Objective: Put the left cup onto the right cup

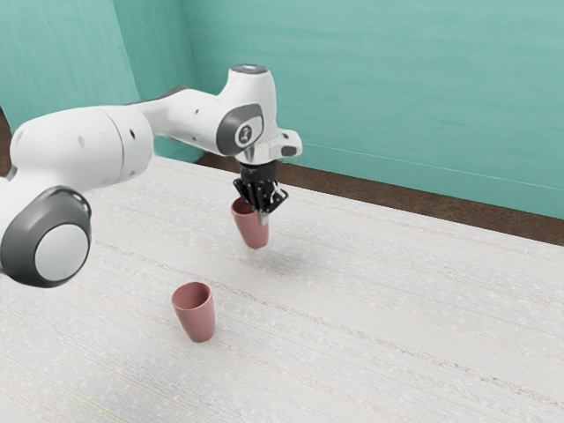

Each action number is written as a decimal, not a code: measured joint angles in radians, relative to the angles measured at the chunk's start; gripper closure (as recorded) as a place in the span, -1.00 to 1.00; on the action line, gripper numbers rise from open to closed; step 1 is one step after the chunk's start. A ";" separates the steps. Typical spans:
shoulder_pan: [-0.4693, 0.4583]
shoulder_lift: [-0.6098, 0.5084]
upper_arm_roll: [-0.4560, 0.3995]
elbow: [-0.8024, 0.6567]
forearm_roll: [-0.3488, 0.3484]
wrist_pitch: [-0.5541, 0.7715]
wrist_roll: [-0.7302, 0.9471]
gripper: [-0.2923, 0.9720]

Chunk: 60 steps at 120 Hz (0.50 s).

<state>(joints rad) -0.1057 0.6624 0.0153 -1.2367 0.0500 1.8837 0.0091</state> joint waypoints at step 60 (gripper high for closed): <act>-0.013 -0.177 0.000 -0.165 0.002 -0.021 -0.008 0.70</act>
<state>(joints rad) -0.1184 0.4851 0.0153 -1.4015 0.0515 1.8626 0.0013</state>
